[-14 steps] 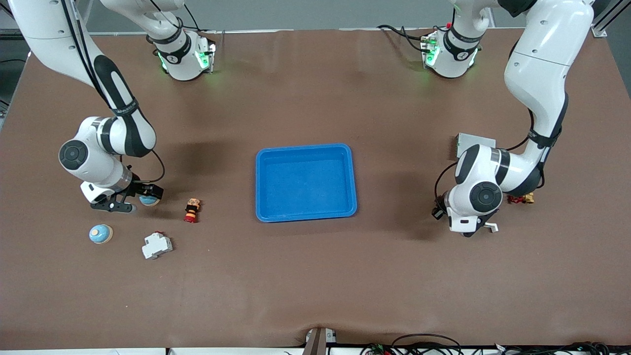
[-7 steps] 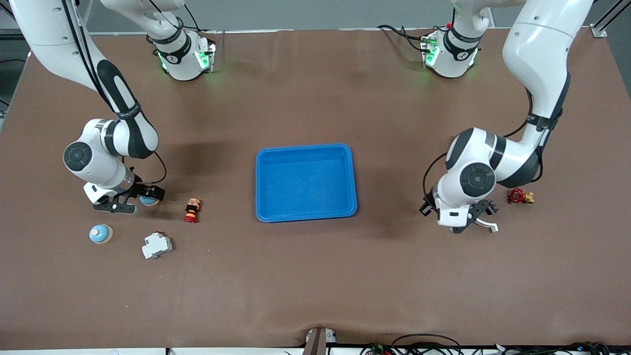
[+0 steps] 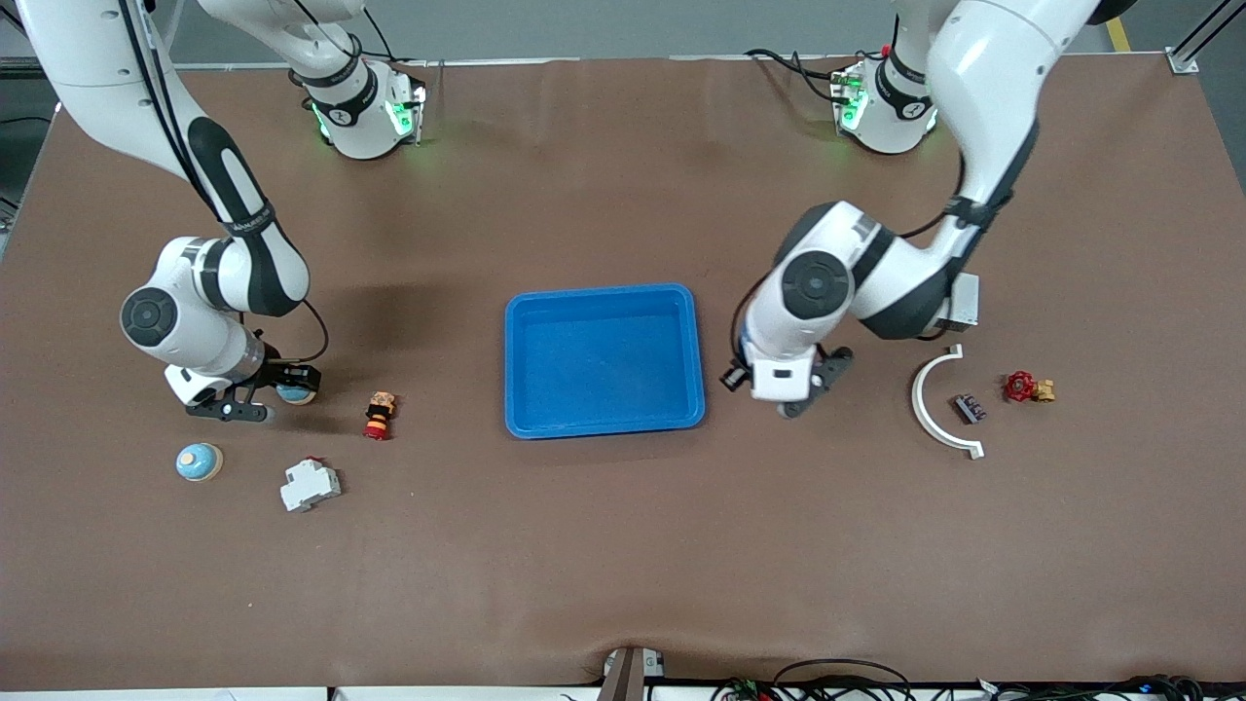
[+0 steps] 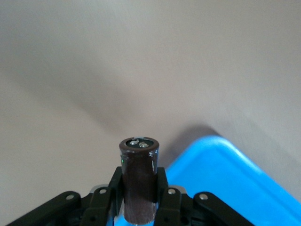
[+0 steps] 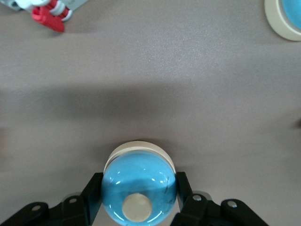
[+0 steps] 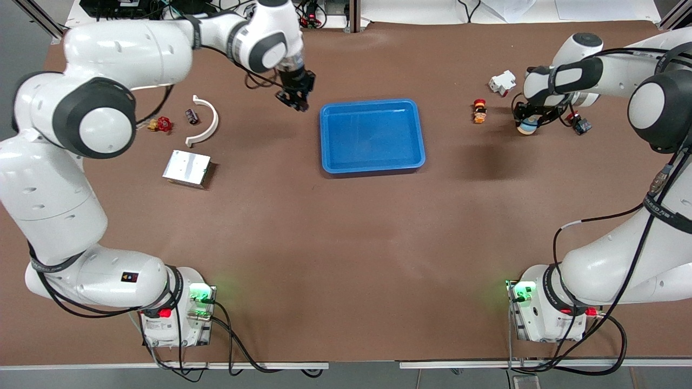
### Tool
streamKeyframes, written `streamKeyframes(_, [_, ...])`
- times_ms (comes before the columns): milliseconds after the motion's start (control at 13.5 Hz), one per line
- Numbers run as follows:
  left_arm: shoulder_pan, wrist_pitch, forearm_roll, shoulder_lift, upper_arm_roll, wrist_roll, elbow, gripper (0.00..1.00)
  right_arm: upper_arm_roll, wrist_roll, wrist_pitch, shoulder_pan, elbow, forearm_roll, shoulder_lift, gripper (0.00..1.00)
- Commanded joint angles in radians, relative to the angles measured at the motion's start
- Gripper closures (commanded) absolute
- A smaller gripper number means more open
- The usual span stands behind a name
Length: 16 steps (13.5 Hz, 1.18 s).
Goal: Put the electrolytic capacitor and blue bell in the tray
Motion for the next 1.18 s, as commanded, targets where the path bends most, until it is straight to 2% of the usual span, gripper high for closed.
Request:
streamKeyframes(0, [-0.083,0.096,0.0,0.083,0.002,-0.115,0.019,1.0,0.003,0.095,-0.193,0.029,0.055,0.005,-0.105,1.0])
streamKeyframes(221, [-0.179,0.166,0.007,0.128,0.005,-0.245,0.02,1.0,0.004,0.283,-0.288,0.127,0.065,0.006,-0.211,1.0])
streamKeyframes(517, [-0.248,0.169,0.015,0.153,0.041,-0.311,0.017,1.0,0.007,0.616,-0.316,0.334,0.062,0.009,-0.26,1.0])
streamKeyframes(664, [-0.248,0.163,0.015,0.151,0.043,-0.316,0.016,0.38,0.006,0.785,-0.308,0.449,0.084,0.009,-0.251,1.0])
streamKeyframes(738, [-0.242,0.163,0.015,0.145,0.042,-0.315,0.02,0.0,0.006,0.843,-0.31,0.483,0.109,0.009,-0.245,1.0])
streamKeyframes(960, [-0.202,0.148,0.018,0.093,0.048,-0.309,0.028,0.0,0.006,0.991,-0.299,0.584,0.152,0.009,-0.204,1.0])
streamKeyframes(1107, [-0.13,0.059,0.067,0.015,0.049,-0.252,0.028,0.0,0.006,1.08,-0.258,0.646,0.155,0.009,-0.165,1.0])
